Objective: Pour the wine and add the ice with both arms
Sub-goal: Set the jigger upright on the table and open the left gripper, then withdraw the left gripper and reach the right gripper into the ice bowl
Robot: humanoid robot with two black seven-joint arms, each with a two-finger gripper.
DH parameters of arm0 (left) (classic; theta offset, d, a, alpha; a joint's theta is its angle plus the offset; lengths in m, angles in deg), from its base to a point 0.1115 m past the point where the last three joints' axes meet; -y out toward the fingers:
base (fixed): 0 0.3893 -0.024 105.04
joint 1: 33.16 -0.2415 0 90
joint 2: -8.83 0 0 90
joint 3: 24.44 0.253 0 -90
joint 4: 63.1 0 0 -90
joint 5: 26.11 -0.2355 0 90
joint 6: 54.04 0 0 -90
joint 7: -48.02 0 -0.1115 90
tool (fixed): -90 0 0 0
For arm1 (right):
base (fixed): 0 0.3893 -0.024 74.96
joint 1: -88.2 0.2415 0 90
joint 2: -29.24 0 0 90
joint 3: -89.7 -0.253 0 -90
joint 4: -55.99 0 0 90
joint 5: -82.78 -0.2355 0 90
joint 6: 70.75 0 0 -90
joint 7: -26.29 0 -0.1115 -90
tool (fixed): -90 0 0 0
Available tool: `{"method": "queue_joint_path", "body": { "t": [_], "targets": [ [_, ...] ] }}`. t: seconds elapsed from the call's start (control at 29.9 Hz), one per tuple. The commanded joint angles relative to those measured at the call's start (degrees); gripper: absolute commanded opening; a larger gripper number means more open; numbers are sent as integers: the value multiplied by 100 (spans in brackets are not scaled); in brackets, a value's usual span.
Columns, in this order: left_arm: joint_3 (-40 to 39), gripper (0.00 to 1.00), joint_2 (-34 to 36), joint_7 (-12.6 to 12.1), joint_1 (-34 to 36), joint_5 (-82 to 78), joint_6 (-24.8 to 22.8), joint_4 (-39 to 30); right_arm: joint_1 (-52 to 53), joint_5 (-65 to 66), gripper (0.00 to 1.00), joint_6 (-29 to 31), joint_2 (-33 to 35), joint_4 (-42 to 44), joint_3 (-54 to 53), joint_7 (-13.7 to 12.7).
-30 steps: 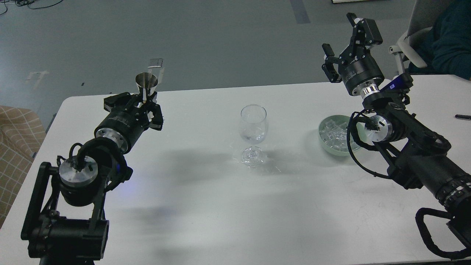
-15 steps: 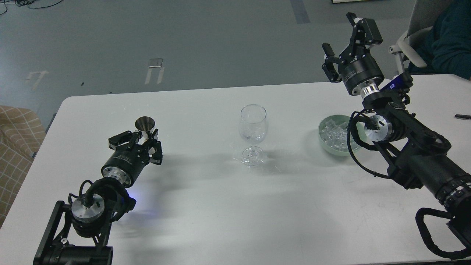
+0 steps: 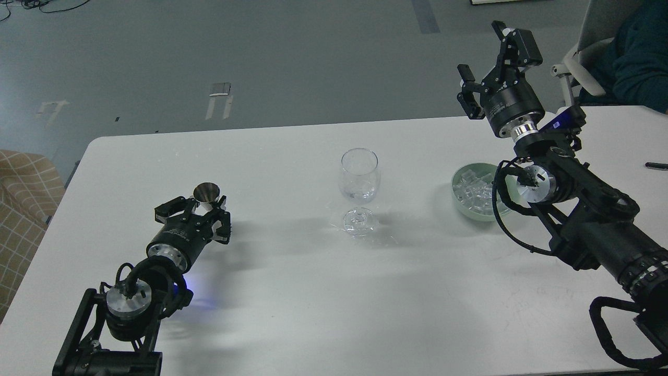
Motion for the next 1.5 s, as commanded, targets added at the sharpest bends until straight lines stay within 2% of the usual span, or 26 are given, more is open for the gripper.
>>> {"method": "queue_joint_path", "body": {
  "t": [0.0,0.17,0.23,0.27,0.3,0.33,0.37,0.53,0.64,0.84,0.97,1.07,1.14,1.2,1.27,1.37,1.47],
  "targets": [
    [11,49,0,-12,14,0,3,10,3,0,100,-1,1,0,-1,1],
    [11,60,0,-12,22,0,29,36,-6,0,100,-1,1,0,-1,1],
    [20,68,0,-13,40,-9,29,97,-6,0,100,-1,1,0,-1,1],
    [20,73,0,-13,40,0,29,106,-6,0,100,-1,1,0,-1,1],
    [20,86,0,-13,40,-9,29,106,-6,0,100,-1,1,0,-1,1],
    [20,95,0,-30,40,-9,29,106,-6,0,100,-1,1,-9,-1,1],
    [20,98,0,-56,40,0,29,106,-6,0,100,-1,1,-9,-1,1],
    [11,98,79,-144,-48,26,-6,89,-6,0,100,-10,1,-9,-1,1],
    [-6,98,237,-328,-161,61,-32,36,-6,0,100,-10,1,-9,-1,1],
    [-147,98,483,-566,-522,70,-488,-17,-41,0,100,-10,9,-44,-1,1],
    [-314,98,668,-689,-742,70,-551,-96,-41,0,100,-10,18,-53,-1,1],
    [-446,98,1001,-716,-874,27,-1077,-87,-32,0,100,-10,36,-70,-1,-8],
    [-516,98,1404,-663,-900,-52,-1804,-8,-23,0,100,-1,62,-149,-1,-17],
    [-534,98,1643,-619,-892,-149,-2149,53,-23,9,100,-1,80,-211,8,-43],
    [-595,98,2099,-339,-787,-429,-2649,194,-23,79,100,-1,185,-298,17,-87],
    [-622,98,2539,39,-453,-834,-2879,290,3,88,100,-1,360,-421,297,-87],
    [-595,98,2839,443,30,-1440,-2906,431,29,123,100,-79,747,-746,666,-96]
  ]
}}
